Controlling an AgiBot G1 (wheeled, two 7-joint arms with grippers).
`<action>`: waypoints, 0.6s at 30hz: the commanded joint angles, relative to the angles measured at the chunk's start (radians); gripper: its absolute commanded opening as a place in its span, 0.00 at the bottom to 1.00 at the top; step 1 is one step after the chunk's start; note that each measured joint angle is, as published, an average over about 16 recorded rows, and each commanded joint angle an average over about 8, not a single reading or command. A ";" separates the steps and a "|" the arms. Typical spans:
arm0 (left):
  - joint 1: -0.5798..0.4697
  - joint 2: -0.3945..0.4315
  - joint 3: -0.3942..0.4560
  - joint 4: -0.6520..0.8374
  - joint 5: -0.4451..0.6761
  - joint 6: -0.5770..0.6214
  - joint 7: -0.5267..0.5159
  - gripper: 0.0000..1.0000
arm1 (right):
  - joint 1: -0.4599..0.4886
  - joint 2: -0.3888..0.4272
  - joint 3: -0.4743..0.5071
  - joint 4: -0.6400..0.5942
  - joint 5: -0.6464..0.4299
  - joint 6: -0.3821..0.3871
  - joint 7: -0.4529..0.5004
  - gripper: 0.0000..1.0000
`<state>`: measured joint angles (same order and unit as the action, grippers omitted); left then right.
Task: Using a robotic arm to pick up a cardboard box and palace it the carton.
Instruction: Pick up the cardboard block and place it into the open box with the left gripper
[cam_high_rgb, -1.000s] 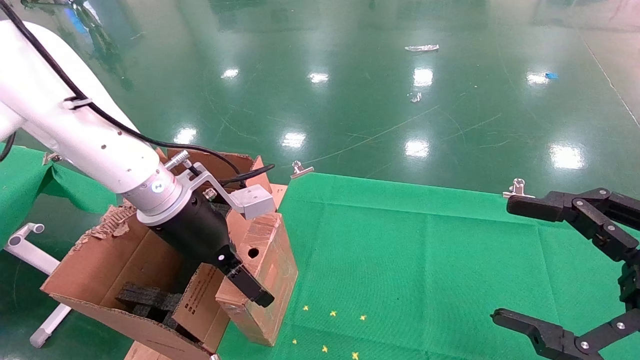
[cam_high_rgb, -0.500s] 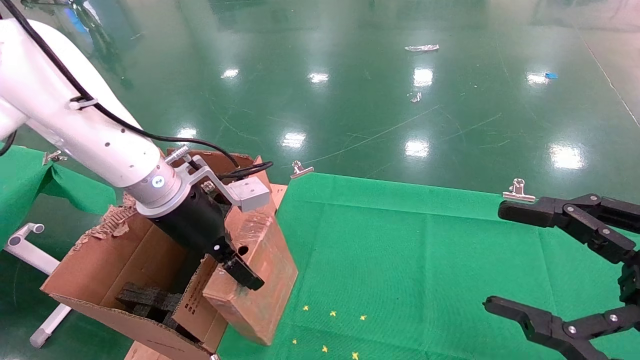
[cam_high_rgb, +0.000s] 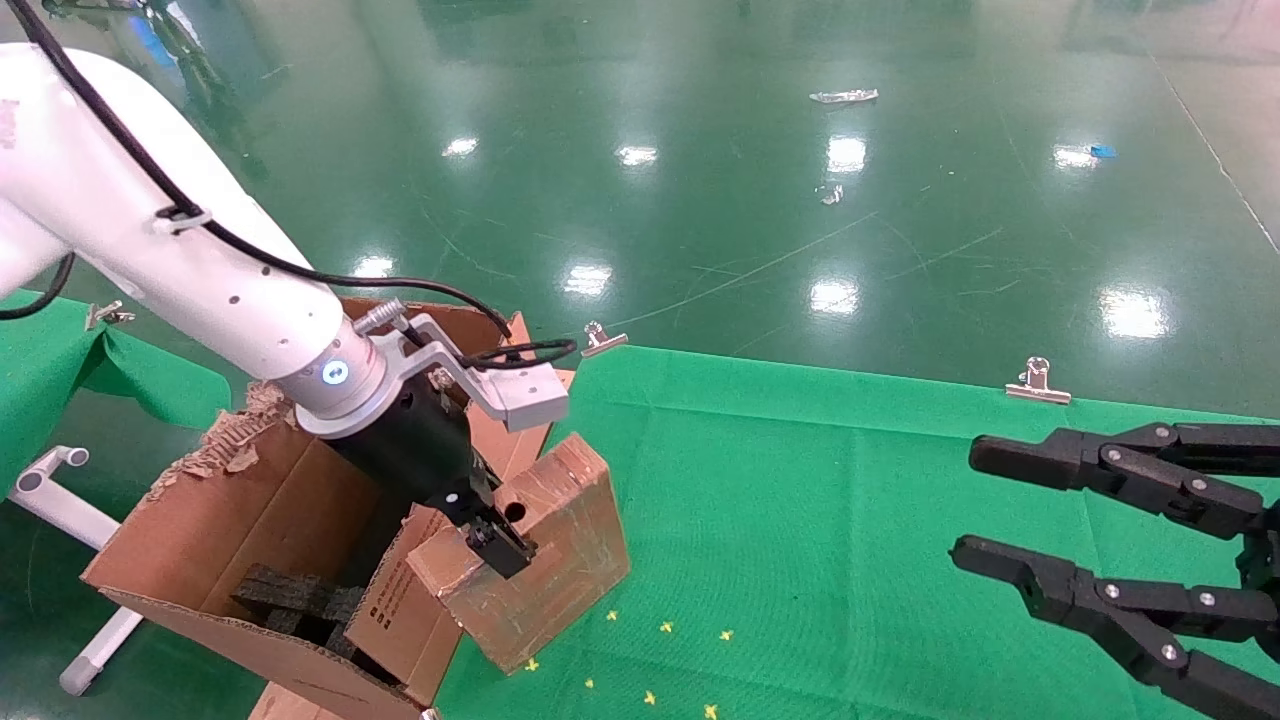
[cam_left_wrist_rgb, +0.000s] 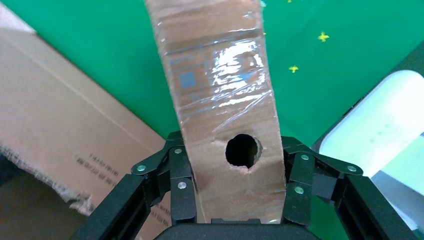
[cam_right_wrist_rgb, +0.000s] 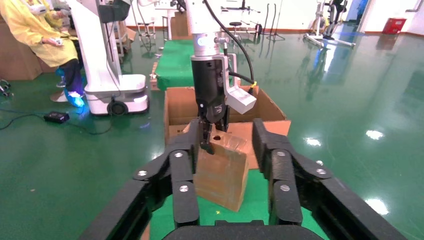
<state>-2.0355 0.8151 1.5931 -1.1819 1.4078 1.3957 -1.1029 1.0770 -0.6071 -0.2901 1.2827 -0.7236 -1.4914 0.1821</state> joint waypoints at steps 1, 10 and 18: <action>0.002 0.000 -0.001 -0.016 0.002 -0.006 0.011 0.00 | 0.000 0.000 0.000 0.000 0.000 0.000 0.000 0.00; -0.060 -0.088 -0.092 -0.116 -0.110 -0.023 0.163 0.00 | 0.000 0.000 -0.001 0.000 0.000 0.000 0.000 0.00; -0.189 -0.193 -0.184 -0.043 -0.169 0.019 0.309 0.00 | 0.000 0.000 -0.001 0.000 0.001 0.001 -0.001 0.00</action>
<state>-2.2195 0.6271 1.4173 -1.2075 1.2531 1.4129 -0.8023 1.0773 -0.6066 -0.2913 1.2827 -0.7228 -1.4908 0.1815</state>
